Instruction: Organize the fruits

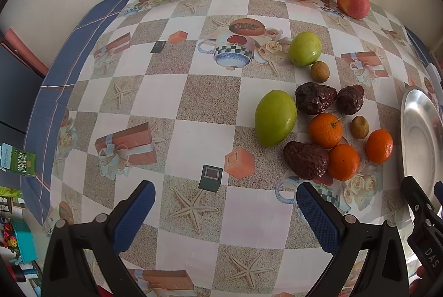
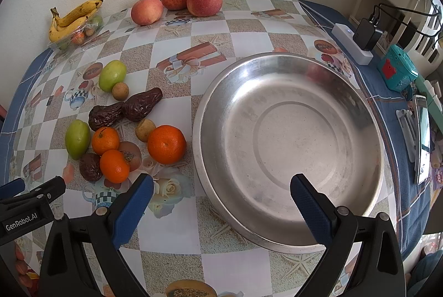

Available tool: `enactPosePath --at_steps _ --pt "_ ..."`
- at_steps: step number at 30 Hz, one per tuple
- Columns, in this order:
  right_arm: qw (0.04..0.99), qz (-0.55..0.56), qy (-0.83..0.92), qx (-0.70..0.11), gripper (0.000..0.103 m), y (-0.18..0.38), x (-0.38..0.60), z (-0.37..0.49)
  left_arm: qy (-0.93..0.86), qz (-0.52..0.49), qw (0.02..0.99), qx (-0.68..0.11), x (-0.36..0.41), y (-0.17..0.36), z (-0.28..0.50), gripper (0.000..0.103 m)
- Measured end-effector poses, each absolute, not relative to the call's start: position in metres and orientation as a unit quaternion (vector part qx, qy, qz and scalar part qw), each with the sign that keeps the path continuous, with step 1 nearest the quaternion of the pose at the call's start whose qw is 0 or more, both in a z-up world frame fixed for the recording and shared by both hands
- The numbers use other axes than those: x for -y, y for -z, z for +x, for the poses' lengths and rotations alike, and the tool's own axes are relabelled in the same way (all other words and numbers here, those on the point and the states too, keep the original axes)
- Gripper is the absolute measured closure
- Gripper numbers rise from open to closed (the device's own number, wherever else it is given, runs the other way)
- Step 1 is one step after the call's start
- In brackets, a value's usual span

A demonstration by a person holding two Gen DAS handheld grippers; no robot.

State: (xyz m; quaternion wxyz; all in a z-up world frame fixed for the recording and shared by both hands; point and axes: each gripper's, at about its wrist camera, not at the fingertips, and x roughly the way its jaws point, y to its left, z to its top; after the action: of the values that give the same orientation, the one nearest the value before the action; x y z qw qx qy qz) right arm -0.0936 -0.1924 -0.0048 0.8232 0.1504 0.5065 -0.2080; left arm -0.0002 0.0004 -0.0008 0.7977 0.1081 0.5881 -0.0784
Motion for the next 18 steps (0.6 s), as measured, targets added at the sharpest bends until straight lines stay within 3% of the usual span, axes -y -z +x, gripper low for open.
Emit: enactPosePath --at_steps 18 --pt "0.823 0.151 0.208 -0.508 0.004 0.0048 0.1921 -0.0928 0.077 0.121 0.794 -0.591 0.0018 -0.0042 -0.001 0.0"
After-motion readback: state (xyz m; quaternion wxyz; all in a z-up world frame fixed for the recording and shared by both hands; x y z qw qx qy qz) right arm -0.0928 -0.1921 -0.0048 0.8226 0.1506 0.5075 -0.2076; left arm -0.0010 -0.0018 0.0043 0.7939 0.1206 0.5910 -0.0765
